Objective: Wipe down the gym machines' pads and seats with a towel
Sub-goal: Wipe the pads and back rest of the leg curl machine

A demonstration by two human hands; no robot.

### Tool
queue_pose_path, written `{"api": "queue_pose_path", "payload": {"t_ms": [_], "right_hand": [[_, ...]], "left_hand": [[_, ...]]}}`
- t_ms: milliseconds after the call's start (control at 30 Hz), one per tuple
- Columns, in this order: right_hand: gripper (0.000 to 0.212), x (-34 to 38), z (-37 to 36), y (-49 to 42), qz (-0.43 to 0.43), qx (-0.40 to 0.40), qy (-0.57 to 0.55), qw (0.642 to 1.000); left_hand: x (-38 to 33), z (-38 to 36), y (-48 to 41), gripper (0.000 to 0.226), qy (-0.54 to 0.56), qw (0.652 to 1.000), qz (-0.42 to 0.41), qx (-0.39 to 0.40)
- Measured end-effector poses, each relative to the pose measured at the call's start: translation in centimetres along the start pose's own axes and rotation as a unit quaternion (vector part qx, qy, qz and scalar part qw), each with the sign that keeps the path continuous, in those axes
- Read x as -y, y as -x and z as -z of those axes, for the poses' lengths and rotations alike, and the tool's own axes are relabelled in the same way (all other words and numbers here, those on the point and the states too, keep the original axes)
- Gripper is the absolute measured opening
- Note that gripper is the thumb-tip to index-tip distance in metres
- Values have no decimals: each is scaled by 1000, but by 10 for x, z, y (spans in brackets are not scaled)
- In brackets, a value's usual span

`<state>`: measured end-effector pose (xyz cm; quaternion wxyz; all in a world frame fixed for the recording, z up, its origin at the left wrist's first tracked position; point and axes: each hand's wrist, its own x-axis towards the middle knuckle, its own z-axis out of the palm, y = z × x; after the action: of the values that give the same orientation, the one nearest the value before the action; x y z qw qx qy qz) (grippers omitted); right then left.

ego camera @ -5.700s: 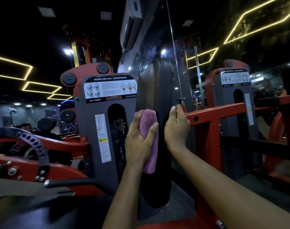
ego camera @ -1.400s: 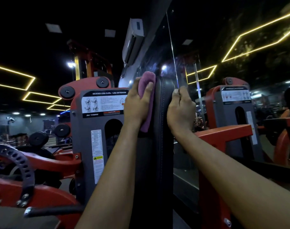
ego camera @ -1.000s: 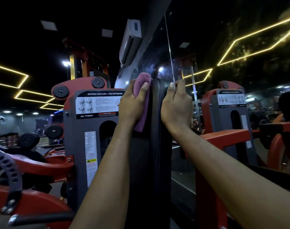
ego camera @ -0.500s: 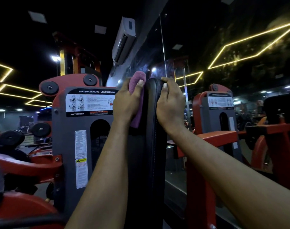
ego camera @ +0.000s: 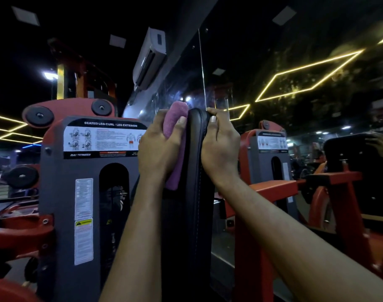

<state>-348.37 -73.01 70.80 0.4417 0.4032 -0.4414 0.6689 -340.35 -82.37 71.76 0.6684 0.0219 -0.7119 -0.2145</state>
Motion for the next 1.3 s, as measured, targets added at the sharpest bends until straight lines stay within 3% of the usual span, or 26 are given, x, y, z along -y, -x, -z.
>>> {"api": "queue_pose_path", "payload": {"t_ms": [100,300,433,567,833,1100,1300], "right_hand": [[37,1,1,0,5,-5,0,1000],[31,7,5,2,-17,4,7,1000],[32,11,8,2,-26,2,15,1000],[33,7,4,2,-18,-4,16,1000],[30,5,6,2,-5,2,36,999],[30,7,6,4,-4,5,24,1000],[29,3,4,3,0,-7,29,1000]], "left_hand": [[-3,5,18,17,38,998,-42,-1],[14,-1,-19,26,14,999,32,17],[15,-1,-10,36,-31,999,27,4],[27,-2,0,31,43,999,-6,1],[83,-9,-60,53,-19,987,149,59],[71,3,-5,33,51,997,42,35],[89,-10,-61,50,-9,992,118,52]]}}
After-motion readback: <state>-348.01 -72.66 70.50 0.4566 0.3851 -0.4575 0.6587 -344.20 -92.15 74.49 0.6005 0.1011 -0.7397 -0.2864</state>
